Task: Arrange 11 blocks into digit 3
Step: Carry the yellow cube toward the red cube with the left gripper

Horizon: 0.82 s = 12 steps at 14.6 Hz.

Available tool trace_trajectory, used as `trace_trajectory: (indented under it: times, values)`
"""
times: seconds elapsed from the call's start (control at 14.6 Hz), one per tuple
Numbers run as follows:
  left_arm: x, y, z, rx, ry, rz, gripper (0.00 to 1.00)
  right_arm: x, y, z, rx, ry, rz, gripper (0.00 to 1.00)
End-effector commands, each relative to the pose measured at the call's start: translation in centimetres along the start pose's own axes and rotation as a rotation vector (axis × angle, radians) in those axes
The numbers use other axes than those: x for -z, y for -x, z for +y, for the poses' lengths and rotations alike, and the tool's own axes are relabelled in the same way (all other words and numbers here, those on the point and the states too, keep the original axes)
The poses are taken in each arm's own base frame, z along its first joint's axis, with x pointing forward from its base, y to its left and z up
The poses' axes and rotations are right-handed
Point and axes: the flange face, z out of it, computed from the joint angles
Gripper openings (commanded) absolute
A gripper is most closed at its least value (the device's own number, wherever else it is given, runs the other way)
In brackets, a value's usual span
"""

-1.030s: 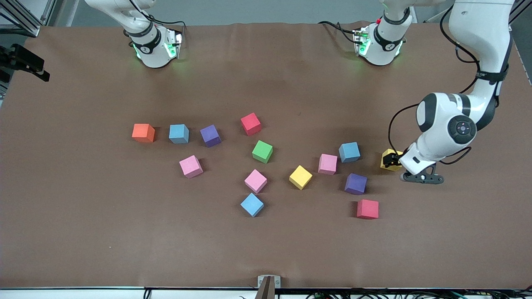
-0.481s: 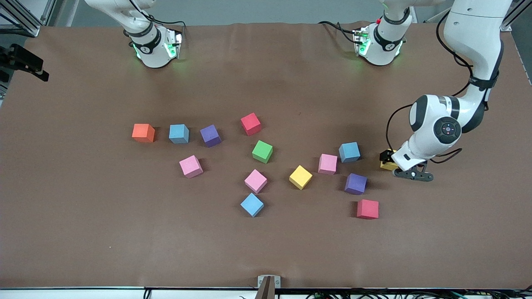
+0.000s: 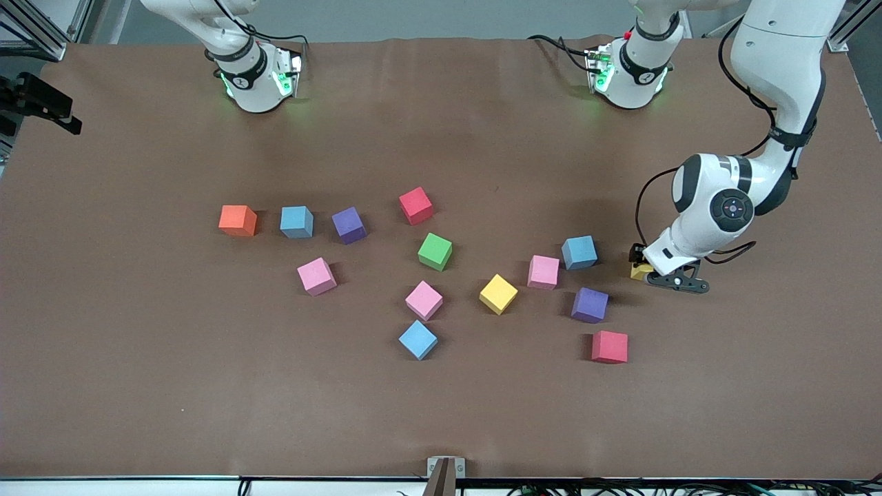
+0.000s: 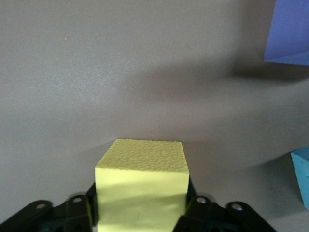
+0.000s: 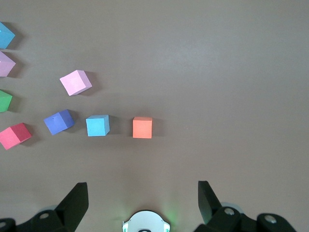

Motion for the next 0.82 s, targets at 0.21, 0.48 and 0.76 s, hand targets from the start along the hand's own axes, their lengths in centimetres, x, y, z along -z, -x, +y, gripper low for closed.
trace_trajectory:
  times: [0.21,0.48,0.76]
  values:
    - [5.7,0.1,2.7,-0.002,-0.016,-0.019,0.44,0.0,0.1,-0.2,0.017,0.000,-0.001,1.00]
    - [10.5,0.9,11.4,0.070,-0.016,-0.046,0.44,0.1,0.2,-0.4,0.018,0.002,0.003,1.00]
    - [11.0,2.9,23.1,0.101,0.010,-0.047,0.44,0.1,0.2,-0.1,0.012,0.000,0.003,1.00]
